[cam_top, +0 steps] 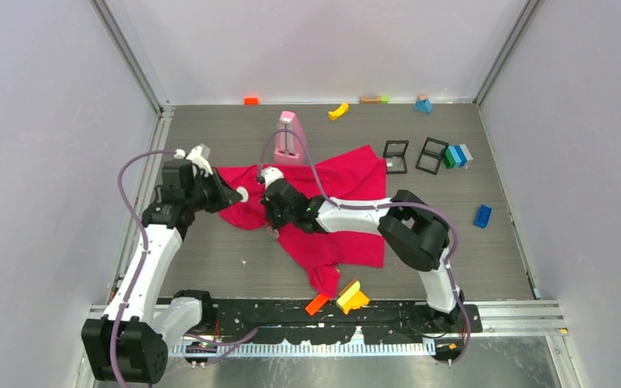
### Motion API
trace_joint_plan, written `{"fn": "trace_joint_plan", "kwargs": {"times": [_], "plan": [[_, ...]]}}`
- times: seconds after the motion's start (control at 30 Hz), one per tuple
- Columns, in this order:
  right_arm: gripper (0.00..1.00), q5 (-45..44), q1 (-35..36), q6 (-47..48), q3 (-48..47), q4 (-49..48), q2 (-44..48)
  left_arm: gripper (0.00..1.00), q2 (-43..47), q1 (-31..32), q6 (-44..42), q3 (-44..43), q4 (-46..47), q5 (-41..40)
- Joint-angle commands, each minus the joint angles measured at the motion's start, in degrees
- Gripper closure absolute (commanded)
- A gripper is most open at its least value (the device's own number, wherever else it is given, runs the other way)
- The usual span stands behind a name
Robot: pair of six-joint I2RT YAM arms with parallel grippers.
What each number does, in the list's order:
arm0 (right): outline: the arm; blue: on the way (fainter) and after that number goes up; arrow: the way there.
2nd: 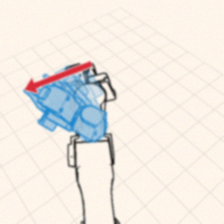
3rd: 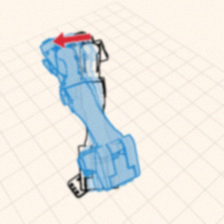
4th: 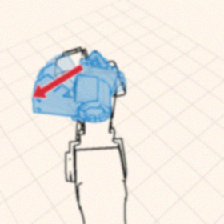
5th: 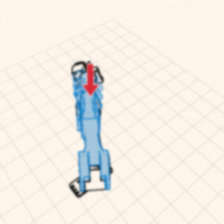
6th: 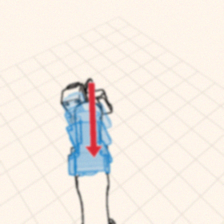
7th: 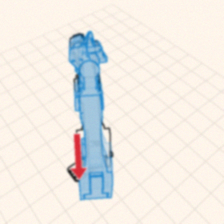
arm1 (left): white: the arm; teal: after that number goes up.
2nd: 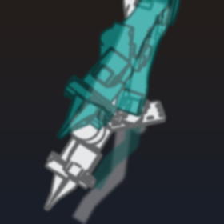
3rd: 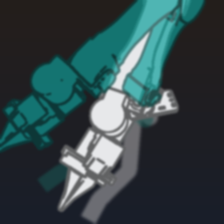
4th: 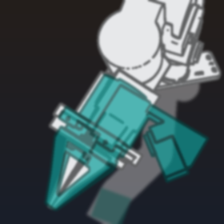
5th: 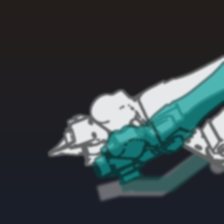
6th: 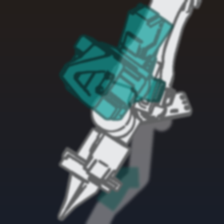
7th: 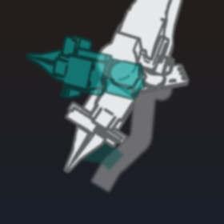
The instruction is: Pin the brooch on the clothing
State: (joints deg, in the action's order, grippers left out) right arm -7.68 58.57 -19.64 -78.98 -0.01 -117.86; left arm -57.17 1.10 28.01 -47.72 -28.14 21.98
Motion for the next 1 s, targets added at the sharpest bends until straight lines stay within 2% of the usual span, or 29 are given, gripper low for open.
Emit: {"fn": "trace_joint_plan", "kwargs": {"times": [0.0,0.13,0.43,0.63,0.97], "plan": [[0.99,3.12,-2.14,-3.58,4.07,-7.91,9.57,1.00,2.50,4.37,0.95,3.90,0.16,-4.77],[0.99,6.25,-3.11,-5.22,7.60,-8.66,13.24,1.00,2.21,7.52,1.65,7.04,1.62,-6.65],[0.99,12.83,-3.28,-6.75,8.83,-9.40,16.19,1.00,-1.75,12.47,0.34,5.84,2.21,-8.98],[0.99,14.73,-3.28,-7.08,9.47,-10.01,17.41,1.00,-3.93,13.29,0.20,4.85,1.52,-10.72],[0.99,17.91,-3.30,-6.76,9.29,-9.30,17.23,1.00,-5.57,13.75,0.43,4.33,2.46,-9.30]]}}
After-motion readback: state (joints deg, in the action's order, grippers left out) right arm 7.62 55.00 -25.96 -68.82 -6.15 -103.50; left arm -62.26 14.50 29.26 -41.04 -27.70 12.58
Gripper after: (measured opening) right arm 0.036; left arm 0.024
